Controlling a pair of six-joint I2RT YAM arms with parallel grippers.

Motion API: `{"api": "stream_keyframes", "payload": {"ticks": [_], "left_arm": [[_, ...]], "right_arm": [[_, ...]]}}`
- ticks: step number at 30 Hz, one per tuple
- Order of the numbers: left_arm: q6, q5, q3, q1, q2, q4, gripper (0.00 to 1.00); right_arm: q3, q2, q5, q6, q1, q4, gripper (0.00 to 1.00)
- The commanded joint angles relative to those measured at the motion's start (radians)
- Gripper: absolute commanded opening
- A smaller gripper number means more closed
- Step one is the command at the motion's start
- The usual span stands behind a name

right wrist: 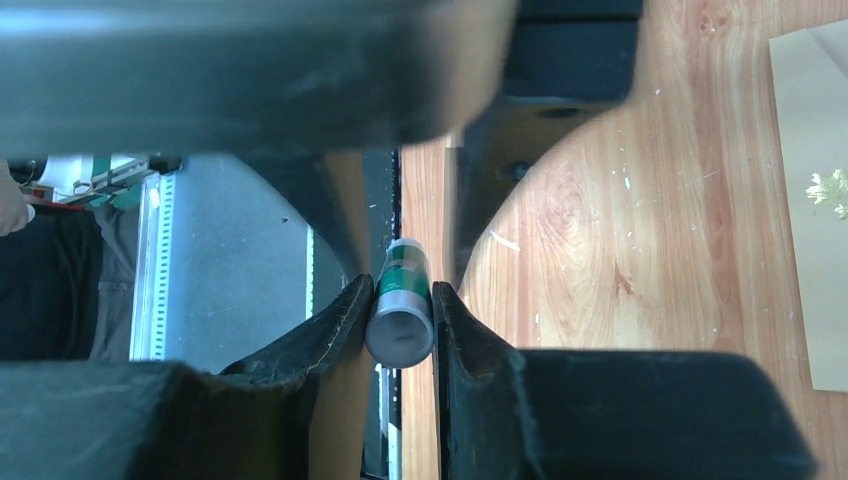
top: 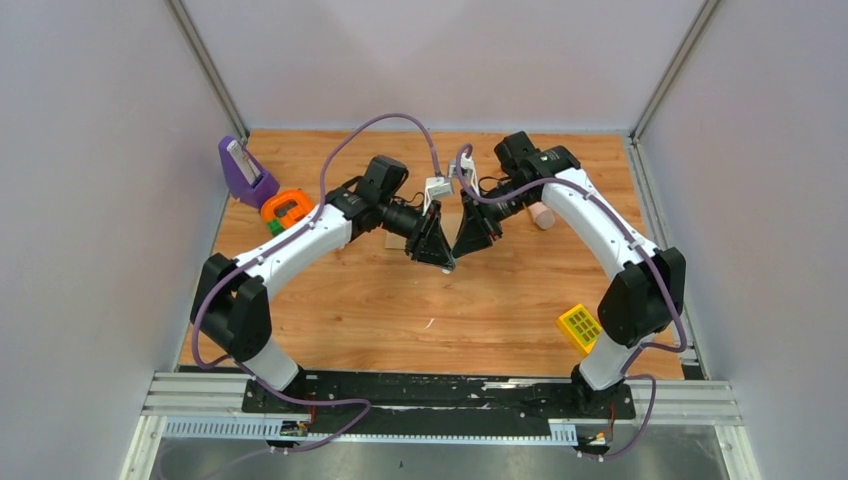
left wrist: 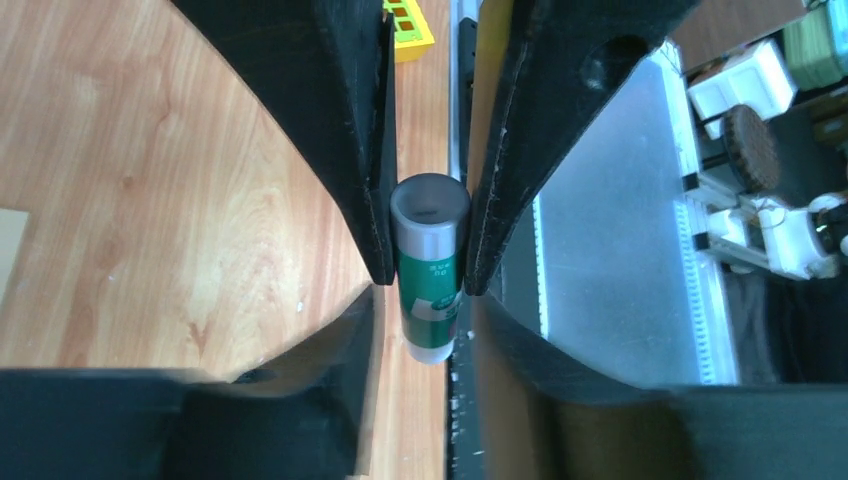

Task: Place the letter into the envelope and seal it
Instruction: Screw the solid glue.

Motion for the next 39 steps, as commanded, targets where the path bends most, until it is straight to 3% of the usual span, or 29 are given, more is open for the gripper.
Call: {"api": "stream_keyframes", "payload": {"ticks": [1,3,8,10,16,25,29,33,36,39], "left_arm": [[0.039,-0.018,0.053,-0.005,-0.020,-0.029,0.77],[0.057,-0.043,0.060,0.005,-0.038,-0.043,0.97],[0.035,-0.075,0.076,0.174,-0.100,-0.028,1.00],[0.044,-0.152,0.082,0.253,-0.119,-0.033,1.00],[0.232,-0.717,0.085,0.313,-0.158,-0.124,1.00],[0.403,-1.079,-0.028,0.315,-0.119,-0.176,0.99],[0.454,-1.126,-0.077,0.322,-0.100,-0.157,0.90],[0.473,-1.167,-0.063,0.338,-0.038,-0.175,0.71],[0.475,-1.116,-0.036,0.381,0.013,-0.207,0.59],[0.471,-1.059,0.006,0.415,0.082,-0.229,0.54]], "right_arm": [[0.072,0.012,-0.044,-0.059,-0.003,-0.069,0.00],[0.076,0.002,-0.036,-0.054,-0.009,-0.069,0.00],[0.063,-0.039,0.011,-0.017,-0.036,-0.044,0.00],[0.039,-0.059,0.015,0.004,-0.056,-0.020,0.00],[-0.035,-0.121,0.004,0.101,-0.114,0.091,0.00],[-0.225,-0.262,0.067,0.276,-0.134,0.387,0.00],[-0.267,-0.293,0.085,0.291,-0.134,0.436,0.00],[-0.295,-0.305,0.090,0.290,-0.135,0.450,0.00],[-0.311,-0.307,0.086,0.290,-0.135,0.456,0.00],[-0.318,-0.307,0.081,0.289,-0.135,0.459,0.00]]}}
